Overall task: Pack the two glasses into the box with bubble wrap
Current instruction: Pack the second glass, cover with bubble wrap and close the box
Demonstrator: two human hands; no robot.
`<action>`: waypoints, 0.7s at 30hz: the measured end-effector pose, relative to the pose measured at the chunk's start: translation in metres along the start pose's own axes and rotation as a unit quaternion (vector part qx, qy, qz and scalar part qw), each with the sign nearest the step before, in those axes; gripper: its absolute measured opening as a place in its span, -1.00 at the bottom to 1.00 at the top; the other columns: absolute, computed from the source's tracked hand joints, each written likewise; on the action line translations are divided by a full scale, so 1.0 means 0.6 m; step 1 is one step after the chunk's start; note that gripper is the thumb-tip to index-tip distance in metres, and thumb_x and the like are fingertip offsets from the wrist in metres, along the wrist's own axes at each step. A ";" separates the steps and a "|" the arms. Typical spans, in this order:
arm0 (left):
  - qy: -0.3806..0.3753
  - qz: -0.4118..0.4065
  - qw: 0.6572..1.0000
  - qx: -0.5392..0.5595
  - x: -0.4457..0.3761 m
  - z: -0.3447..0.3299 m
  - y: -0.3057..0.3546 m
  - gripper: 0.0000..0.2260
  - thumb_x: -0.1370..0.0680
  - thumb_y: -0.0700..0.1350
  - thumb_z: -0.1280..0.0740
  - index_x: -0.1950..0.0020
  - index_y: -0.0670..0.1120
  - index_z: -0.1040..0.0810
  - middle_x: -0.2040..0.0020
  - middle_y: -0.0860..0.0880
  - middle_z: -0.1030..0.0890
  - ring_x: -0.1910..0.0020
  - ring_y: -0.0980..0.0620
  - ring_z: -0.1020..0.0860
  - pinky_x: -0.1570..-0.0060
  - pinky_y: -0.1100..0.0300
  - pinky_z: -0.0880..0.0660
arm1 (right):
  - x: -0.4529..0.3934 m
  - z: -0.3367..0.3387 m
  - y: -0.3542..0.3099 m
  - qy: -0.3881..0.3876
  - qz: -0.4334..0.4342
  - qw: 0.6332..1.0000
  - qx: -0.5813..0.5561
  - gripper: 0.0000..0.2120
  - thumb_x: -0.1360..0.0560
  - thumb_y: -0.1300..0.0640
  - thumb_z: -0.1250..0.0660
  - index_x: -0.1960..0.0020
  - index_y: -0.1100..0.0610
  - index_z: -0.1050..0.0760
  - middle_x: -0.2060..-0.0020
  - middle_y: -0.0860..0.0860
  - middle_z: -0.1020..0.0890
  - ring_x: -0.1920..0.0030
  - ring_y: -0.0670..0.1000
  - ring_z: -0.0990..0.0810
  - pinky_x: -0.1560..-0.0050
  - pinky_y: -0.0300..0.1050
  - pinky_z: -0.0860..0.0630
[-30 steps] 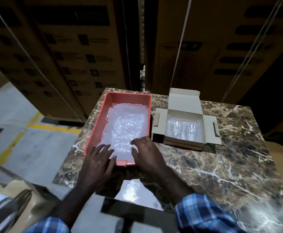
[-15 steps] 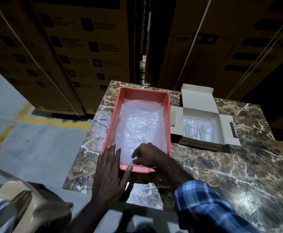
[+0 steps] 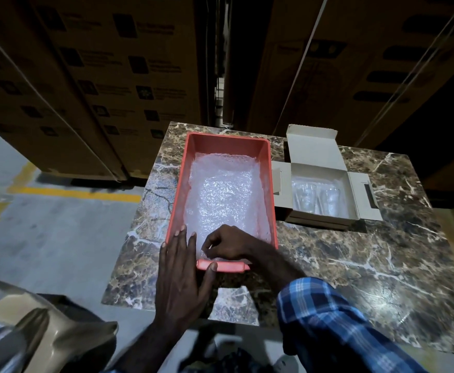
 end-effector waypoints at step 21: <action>-0.020 0.010 1.000 0.005 -0.001 0.001 0.000 -0.37 -0.62 0.19 -0.11 -0.56 -0.20 -0.26 -0.59 -0.17 -0.22 -0.58 -0.14 -0.17 -0.57 -0.06 0.03 | -0.015 -0.007 -0.001 -0.016 -0.008 0.998 -0.052 -0.87 -0.44 0.31 -0.42 0.05 0.22 -0.70 0.45 -0.25 -0.58 0.38 -0.30 -0.48 0.25 -0.41 -0.39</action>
Point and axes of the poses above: each hand's wrist, its own x-axis away from the middle knuckle, its own z-axis out of the back of the hand, y = z × x, the point moved 2 cm from there along -x, towards the middle knuckle
